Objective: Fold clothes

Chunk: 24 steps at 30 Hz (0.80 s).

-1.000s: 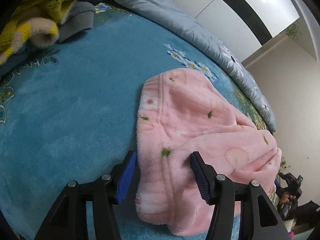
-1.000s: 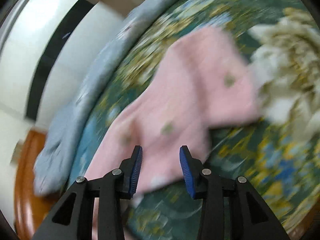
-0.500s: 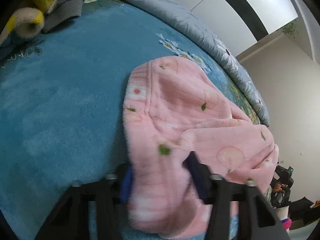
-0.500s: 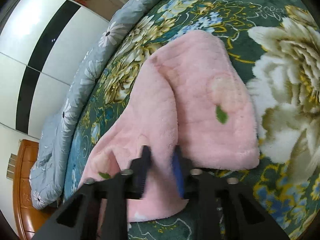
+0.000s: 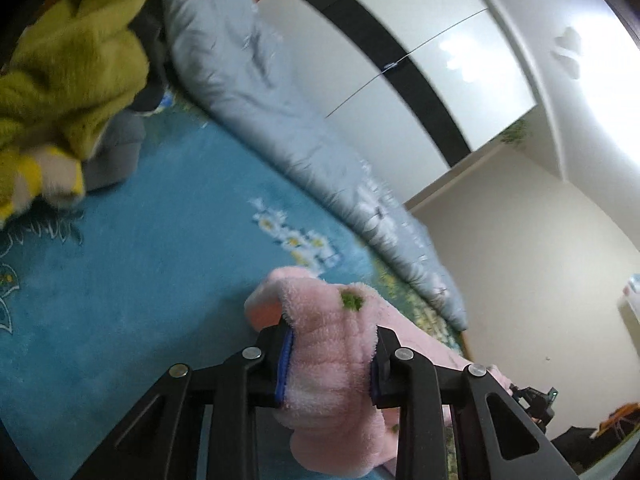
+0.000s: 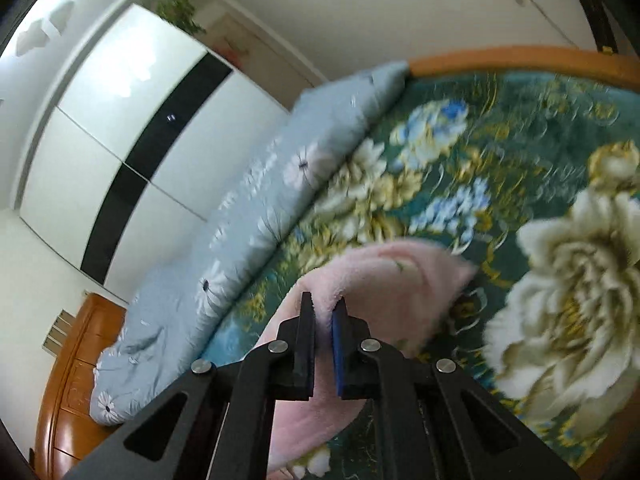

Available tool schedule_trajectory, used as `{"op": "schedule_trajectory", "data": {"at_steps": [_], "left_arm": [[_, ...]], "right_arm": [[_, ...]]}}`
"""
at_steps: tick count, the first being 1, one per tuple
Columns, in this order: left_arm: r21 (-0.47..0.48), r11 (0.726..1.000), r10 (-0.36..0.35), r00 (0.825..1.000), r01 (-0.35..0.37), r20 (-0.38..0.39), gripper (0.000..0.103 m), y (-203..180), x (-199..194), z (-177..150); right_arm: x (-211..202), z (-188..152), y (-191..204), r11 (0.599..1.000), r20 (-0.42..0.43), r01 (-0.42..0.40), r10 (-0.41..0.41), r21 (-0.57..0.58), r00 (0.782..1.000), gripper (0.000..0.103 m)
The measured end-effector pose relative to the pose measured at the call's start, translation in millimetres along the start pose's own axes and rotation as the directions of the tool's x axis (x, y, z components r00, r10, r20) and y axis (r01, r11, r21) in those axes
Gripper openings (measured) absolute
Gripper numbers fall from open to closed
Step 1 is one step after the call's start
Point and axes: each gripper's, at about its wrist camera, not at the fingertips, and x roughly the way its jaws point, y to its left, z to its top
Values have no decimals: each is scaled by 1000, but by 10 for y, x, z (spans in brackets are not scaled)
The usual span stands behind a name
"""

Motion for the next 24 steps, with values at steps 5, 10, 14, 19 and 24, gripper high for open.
{"op": "schedule_trajectory", "data": {"at_steps": [5, 10, 14, 19, 24], "left_arm": [[42, 998, 57, 995, -54, -76, 30, 69, 36, -199], [-23, 989, 141, 973, -148, -181, 30, 396, 302, -397], [19, 979, 204, 957, -205, -208, 31, 425, 390, -472], [89, 964, 263, 943, -249, -205, 52, 367, 365, -489], [93, 927, 372, 922, -364, -107, 63, 417, 104, -279]], "right_arm": [[-227, -182, -308, 998, -31, 61, -62, -34, 998, 7], [21, -484, -766, 986, -165, 166, -165, -7, 972, 7], [218, -669, -988, 975, -242, 221, -211, 16, 947, 7], [181, -702, -1005, 973, -245, 230, -218, 20, 945, 16], [-117, -572, -825, 954, -130, 294, -299, -63, 945, 43]]}}
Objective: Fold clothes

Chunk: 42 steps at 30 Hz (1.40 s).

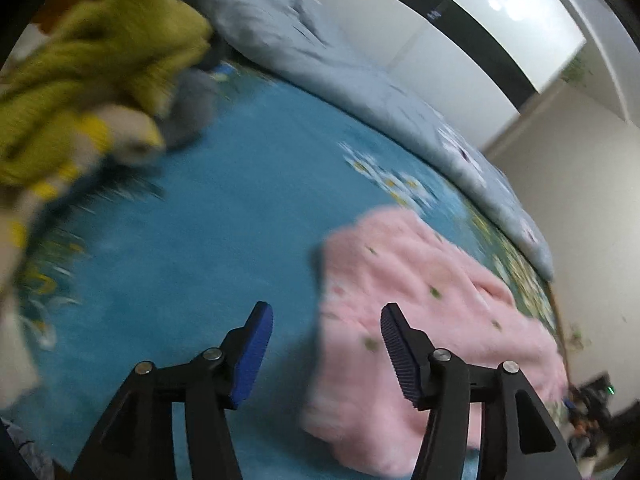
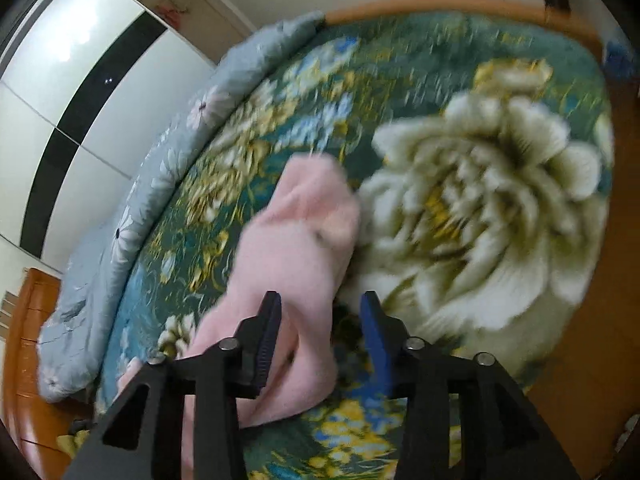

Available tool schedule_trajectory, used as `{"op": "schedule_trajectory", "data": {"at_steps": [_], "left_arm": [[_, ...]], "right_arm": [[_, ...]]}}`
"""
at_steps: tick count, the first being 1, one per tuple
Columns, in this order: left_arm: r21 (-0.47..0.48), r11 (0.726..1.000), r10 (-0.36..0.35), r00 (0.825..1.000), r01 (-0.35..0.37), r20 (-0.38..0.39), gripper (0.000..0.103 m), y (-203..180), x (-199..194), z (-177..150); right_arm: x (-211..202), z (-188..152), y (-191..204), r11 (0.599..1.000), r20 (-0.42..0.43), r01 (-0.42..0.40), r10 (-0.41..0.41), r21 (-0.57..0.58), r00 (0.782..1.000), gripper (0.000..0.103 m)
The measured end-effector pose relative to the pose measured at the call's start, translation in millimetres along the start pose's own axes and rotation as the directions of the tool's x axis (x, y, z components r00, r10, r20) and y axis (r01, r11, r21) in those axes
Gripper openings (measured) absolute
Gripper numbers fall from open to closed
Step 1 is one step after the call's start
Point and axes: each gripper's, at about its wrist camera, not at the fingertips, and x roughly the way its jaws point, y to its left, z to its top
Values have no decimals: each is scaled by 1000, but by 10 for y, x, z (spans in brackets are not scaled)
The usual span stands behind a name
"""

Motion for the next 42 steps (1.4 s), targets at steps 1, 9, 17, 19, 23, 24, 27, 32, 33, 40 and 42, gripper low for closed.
{"op": "schedule_trajectory", "data": {"at_steps": [1, 9, 17, 19, 23, 24, 27, 32, 33, 40, 42], "left_arm": [[-20, 1000, 5, 1000, -4, 11, 64, 11, 6, 67], [-129, 988, 76, 994, -86, -81, 67, -413, 793, 500], [-210, 967, 92, 968, -142, -232, 67, -515, 1447, 338], [-222, 965, 89, 970, -140, -227, 67, -530, 1465, 358], [-231, 965, 73, 972, -126, -225, 67, -527, 1514, 366], [-229, 966, 69, 972, -121, -226, 67, -526, 1507, 369], [-244, 965, 46, 975, -99, -216, 67, -497, 1485, 375], [-246, 966, 23, 980, -73, -198, 67, -509, 1465, 383], [-245, 967, 20, 981, -67, -191, 67, -514, 1447, 387], [-226, 973, 26, 997, -42, -73, 67, -525, 1205, 506], [-216, 974, 49, 995, -67, -90, 67, -509, 1264, 530]], "right_arm": [[-92, 23, 86, 999, 38, 28, -27, -39, 999, 43], [591, -523, 2005, 790, -410, -458, 290, -408, 865, 52], [1614, -1333, 2709, 728, -721, -550, 110, -410, 684, 52], [1635, -1392, 2742, 730, -712, -523, 72, -440, 699, 51], [1564, -1380, 2763, 749, -675, -466, 34, -471, 737, 9], [1523, -1377, 2797, 743, -661, -458, 28, -488, 750, 9], [1338, -1251, 2962, 727, -587, -423, 34, -541, 809, 7], [882, -494, 3175, 772, -286, -247, 88, -585, 954, 6], [786, -310, 3182, 793, -212, -197, 88, -577, 973, 6], [338, 719, 2936, 904, 214, 74, 20, -421, 977, 6], [312, 888, 2777, 916, 281, 154, -47, -370, 959, 6]]}}
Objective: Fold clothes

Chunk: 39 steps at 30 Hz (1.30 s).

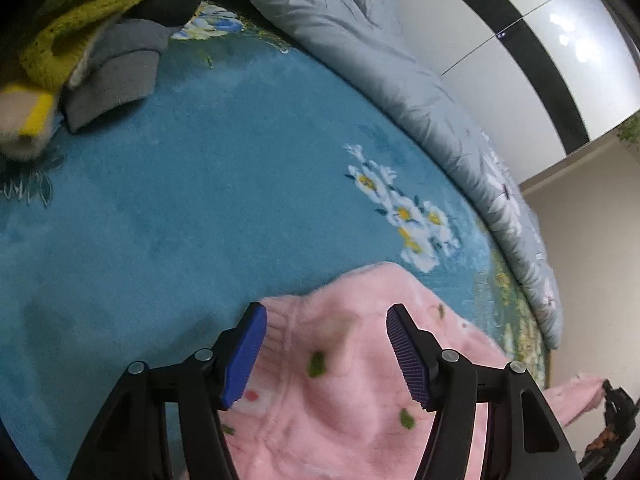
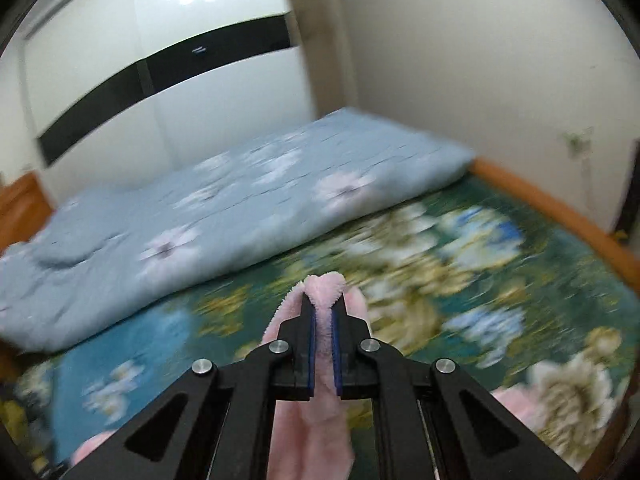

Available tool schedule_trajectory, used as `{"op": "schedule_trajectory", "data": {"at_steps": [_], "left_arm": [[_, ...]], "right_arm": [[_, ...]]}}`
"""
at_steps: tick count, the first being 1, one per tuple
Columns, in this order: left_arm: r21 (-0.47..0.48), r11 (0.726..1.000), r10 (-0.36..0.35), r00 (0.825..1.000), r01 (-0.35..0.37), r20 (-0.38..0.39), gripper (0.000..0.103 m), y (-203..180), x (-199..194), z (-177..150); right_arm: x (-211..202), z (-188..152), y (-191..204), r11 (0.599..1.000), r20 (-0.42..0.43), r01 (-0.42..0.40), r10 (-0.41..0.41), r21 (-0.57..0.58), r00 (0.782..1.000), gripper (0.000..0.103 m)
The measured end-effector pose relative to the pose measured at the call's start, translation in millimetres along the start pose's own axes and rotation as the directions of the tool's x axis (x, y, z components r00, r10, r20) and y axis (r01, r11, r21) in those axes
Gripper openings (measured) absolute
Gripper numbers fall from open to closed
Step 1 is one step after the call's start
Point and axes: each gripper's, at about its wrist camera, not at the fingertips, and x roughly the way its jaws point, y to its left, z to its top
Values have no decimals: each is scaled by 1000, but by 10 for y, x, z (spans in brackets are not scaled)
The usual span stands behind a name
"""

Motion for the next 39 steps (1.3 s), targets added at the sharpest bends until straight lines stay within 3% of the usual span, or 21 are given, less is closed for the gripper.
{"op": "schedule_trajectory", "data": {"at_steps": [2, 6, 11, 12, 13, 14, 15, 22, 28, 31, 34, 39], "left_arm": [[-4, 1000, 13, 1000, -13, -23, 67, 26, 84, 33], [26, 999, 37, 996, -35, -82, 67, -2, 276, 21], [84, 992, 97, 991, -89, -95, 62, -111, 440, -46], [93, 991, 108, 991, -101, -83, 46, -129, 450, -53], [98, 990, 105, 992, -98, -74, 35, -142, 461, -54], [95, 993, 83, 994, -76, -72, 31, -145, 472, -49], [89, 995, 56, 996, -49, -68, 16, -147, 474, -37], [136, 991, -34, 993, 19, 109, 14, -310, 110, 315], [210, 976, 0, 966, -55, 257, 14, -481, -241, 894], [251, 956, 86, 962, -153, 261, 15, -556, -66, 1066], [272, 939, 165, 969, -211, 181, 15, -467, 361, 1121], [232, 950, 192, 977, -209, 95, 19, -192, 754, 1048]], "right_arm": [[41, 67, -304, 995, 10, 56, -57, 80, 998, 7], [-68, 271, -820, 971, 51, 88, -102, 224, 993, 7], [-248, 510, -1045, 969, 88, 63, -86, 240, 992, 7], [-267, 542, -1060, 970, 92, 58, -82, 236, 992, 7], [-281, 562, -1060, 972, 94, 53, -76, 230, 993, 7], [-294, 578, -1054, 974, 95, 48, -71, 223, 993, 7], [-295, 593, -1045, 975, 94, 47, -68, 217, 993, 7], [-197, 688, -936, 983, 100, 19, -38, 180, 994, 7], [-26, 771, -872, 986, 139, -1, -23, 164, 990, 7], [324, 672, -875, 982, 83, 12, -28, 187, 996, 7], [797, 438, -856, 983, -29, 72, -68, 168, 997, 7], [1353, 14, -855, 984, -171, 127, -105, 126, 980, 8]]}}
